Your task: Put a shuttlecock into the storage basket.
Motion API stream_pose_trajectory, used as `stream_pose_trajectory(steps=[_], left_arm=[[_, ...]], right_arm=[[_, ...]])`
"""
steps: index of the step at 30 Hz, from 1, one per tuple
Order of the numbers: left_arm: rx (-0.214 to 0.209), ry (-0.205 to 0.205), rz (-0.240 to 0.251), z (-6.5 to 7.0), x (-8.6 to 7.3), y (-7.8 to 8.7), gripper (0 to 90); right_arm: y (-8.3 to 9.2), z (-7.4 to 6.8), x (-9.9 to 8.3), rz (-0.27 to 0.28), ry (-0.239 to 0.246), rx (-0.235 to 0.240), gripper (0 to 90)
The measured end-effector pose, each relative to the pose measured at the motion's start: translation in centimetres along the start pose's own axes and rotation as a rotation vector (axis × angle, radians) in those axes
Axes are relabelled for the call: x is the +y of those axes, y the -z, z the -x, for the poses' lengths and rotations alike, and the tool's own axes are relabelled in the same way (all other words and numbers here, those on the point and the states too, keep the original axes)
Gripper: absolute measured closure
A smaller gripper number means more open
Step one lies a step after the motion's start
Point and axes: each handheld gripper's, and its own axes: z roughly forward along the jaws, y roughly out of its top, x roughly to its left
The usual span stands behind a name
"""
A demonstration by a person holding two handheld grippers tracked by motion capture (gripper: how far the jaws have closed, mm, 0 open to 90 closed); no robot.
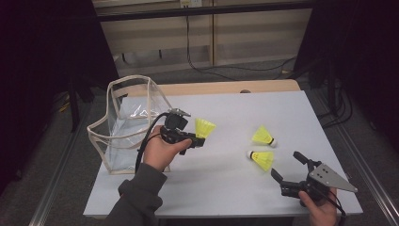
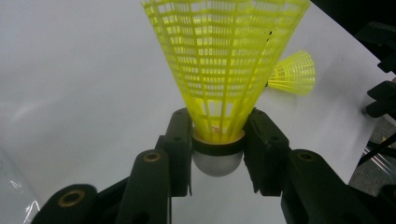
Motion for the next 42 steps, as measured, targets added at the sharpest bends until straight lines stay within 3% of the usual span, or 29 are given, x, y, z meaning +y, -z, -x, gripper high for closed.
stream_pose_trajectory(steps=[29,42], left_arm=[[0.043,0.038,0.023,-0.6,1.4,0.3,64.4],[0.069,0.019,0.014,-0.4,2.3,1.2,64.4]], right_arm=[[0.1,0.1,0.1,0.008,0.000,-0.001,1.6],[0.2,0.1,0.2,0.011,0.001,-0.002,1.5]])
